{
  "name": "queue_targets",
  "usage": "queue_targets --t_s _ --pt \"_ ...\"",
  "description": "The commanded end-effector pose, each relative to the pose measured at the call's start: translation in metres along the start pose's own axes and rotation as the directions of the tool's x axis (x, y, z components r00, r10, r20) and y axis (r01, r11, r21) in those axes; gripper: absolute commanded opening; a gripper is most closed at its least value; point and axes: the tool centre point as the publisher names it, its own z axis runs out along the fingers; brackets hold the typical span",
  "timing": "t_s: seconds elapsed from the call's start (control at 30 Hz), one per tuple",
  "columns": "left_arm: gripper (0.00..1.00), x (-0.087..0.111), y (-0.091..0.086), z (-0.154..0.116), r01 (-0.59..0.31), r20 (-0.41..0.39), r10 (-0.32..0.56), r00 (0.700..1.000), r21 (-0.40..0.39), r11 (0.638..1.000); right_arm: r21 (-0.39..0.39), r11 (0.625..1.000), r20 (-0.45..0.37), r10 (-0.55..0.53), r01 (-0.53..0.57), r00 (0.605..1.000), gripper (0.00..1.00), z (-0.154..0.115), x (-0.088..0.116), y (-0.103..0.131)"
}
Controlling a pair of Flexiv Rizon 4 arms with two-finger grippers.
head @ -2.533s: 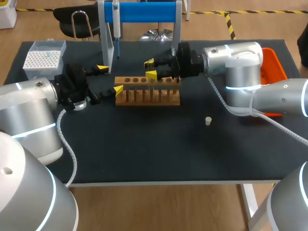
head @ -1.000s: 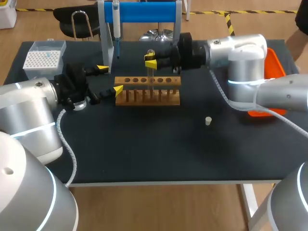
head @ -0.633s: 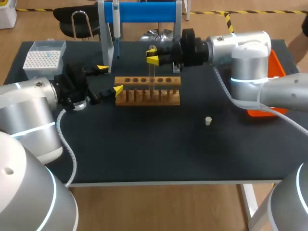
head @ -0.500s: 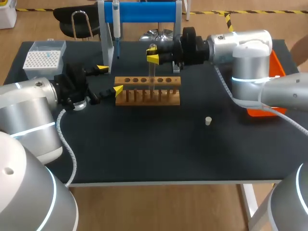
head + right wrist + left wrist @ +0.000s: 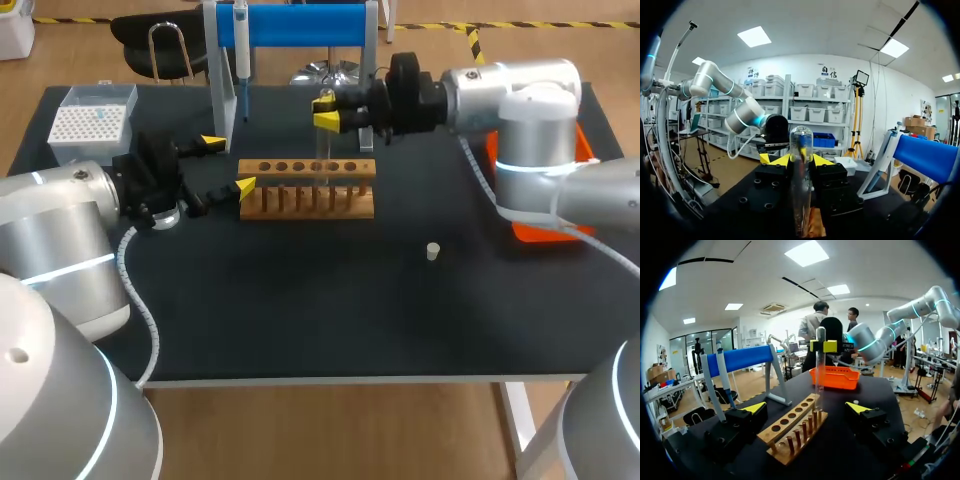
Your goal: Invert the test tube, pick up the pipette, mount the tip to pipette, aspirate from beaker and dispense into the tube, eject the tip, return the pipette, and cap with the stopper.
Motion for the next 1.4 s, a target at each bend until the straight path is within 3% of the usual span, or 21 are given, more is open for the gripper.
queue_targets --t_s 0.03,0.6,1.17,1.27,1.33,1.4 --pt "1.00 0.002 0.000 0.002 -0.001 0.007 0.001 1.000 0.001 1.000 0.008 1.000 0.022 0.001 -0.002 1.000 0.00 -0.010 0.017 0.004" --pt "1.00 0.002 0.000 0.002 -0.001 0.007 0.001 1.000 0.001 1.000 -0.004 1.000 0.028 0.013 -0.013 1.000 0.00 -0.023 0.049 0.008" --pt "1.00 0.002 0.000 0.002 -0.001 0.007 0.001 1.000 0.001 1.000 -0.004 1.000 0.028 0.013 -0.013 1.000 0.00 -0.023 0.049 0.008" --pt "1.00 0.002 0.000 0.002 -0.001 0.007 0.001 1.000 0.001 1.000 0.019 0.986 0.030 0.162 -0.163 0.986 0.00 -0.030 0.041 0.005" --pt "1.00 0.002 0.000 0.002 -0.001 0.007 0.001 1.000 0.001 1.000 0.031 0.941 0.038 0.337 -0.338 0.941 0.00 -0.032 0.035 0.008" --pt "1.00 0.002 0.000 0.002 -0.001 0.007 0.001 1.000 0.001 1.000 0.042 0.912 0.072 0.405 -0.409 0.911 0.00 -0.033 0.030 0.008"
